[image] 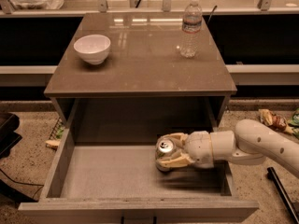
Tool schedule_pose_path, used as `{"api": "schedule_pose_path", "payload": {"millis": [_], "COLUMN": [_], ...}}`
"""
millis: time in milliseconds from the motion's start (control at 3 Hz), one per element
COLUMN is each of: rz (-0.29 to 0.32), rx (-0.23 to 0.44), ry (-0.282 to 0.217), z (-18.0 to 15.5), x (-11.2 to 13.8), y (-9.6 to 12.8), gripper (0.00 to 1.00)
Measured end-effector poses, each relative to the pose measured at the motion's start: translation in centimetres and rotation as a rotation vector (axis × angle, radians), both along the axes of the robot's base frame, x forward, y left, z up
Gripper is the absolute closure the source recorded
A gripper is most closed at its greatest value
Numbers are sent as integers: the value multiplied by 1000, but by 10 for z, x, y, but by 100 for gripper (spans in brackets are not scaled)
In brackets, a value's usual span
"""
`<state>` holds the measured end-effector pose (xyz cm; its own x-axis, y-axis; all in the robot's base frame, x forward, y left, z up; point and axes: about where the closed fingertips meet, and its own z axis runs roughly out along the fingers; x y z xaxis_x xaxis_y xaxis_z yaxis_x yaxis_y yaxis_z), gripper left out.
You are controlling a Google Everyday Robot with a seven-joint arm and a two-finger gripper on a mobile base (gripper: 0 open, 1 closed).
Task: Pick 7up can from top drawer and place on counter
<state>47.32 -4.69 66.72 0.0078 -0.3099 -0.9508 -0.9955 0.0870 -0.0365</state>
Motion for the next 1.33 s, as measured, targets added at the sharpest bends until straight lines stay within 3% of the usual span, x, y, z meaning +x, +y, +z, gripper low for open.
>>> {"api": "schedule_pose_path", "payload": {"millis": [333, 667, 1333], "rz": [4, 14, -6], "rx": [1, -11, 19], "ry": [0, -1, 13], "z": [0, 7, 98], "x": [0, -1, 7], "y": [2, 5, 7], "gripper": [87, 100, 100]}}
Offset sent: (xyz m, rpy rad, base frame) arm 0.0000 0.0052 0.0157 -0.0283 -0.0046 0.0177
